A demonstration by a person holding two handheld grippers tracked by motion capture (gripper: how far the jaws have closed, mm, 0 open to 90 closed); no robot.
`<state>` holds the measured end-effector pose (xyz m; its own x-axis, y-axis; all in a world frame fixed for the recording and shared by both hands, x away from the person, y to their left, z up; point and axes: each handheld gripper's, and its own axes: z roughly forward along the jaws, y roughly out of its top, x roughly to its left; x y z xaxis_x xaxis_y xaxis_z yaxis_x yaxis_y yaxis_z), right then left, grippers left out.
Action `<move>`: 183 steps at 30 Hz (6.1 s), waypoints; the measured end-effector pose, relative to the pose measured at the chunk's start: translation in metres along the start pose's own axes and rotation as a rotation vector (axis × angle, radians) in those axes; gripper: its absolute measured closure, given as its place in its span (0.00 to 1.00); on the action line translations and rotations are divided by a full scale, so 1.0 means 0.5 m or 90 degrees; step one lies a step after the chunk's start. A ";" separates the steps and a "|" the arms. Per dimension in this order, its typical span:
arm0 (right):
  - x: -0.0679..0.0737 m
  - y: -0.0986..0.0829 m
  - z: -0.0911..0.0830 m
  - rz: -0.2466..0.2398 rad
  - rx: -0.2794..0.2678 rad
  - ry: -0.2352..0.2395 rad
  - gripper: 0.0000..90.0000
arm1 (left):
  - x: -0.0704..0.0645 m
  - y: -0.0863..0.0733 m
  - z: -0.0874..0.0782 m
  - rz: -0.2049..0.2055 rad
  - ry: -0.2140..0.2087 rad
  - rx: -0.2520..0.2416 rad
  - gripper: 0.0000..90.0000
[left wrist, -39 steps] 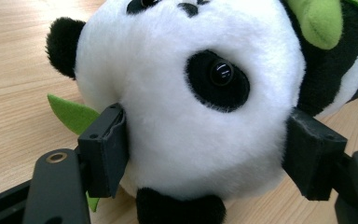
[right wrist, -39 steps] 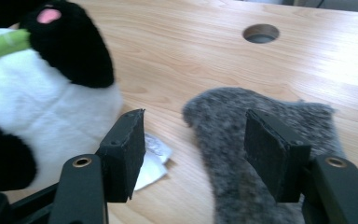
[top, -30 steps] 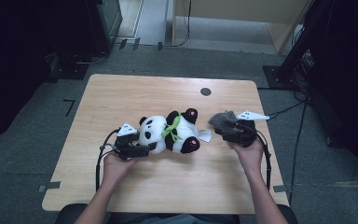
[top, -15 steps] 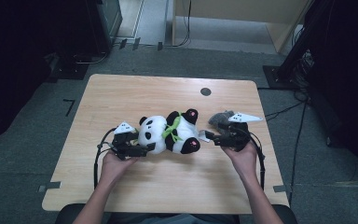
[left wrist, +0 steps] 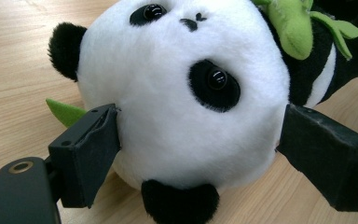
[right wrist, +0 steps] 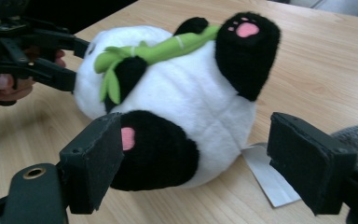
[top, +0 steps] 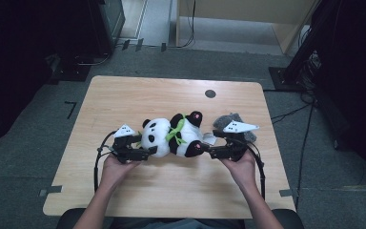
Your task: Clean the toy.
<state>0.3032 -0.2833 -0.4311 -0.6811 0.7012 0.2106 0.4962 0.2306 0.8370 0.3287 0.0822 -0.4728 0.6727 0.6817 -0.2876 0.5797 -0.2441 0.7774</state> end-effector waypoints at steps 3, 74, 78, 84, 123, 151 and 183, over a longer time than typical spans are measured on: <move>0.016 0.000 0.001 -0.009 -0.007 0.014 0.21 | -0.002 -0.001 0.002 0.002 0.001 0.004 0.14; -0.009 0.046 0.078 0.029 0.023 -0.017 0.71 | 0.023 0.004 -0.001 0.030 -0.006 -0.065 0.17; -0.020 0.059 0.051 0.056 -0.004 -0.009 0.71 | 0.020 -0.002 -0.008 0.040 -0.022 -0.064 0.17; -0.019 0.078 0.023 0.076 -0.012 0.038 0.70 | 0.000 0.001 -0.002 0.070 -0.009 -0.088 0.10; -0.026 0.040 0.037 -0.061 -0.012 0.112 0.25 | 0.027 0.049 -0.052 0.029 -0.035 -0.053 0.54; 0.016 0.019 0.084 -0.147 0.000 0.007 0.51 | -0.018 0.054 -0.023 -0.016 -0.067 -0.043 0.26; 0.001 0.042 0.038 -0.024 0.006 0.077 0.50 | -0.030 0.014 -0.006 0.135 -0.044 -0.111 0.19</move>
<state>0.3237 -0.2654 -0.4228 -0.7587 0.6059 0.2394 0.4743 0.2619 0.8405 0.3212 0.0723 -0.4612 0.8038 0.5779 -0.1410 0.3389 -0.2500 0.9070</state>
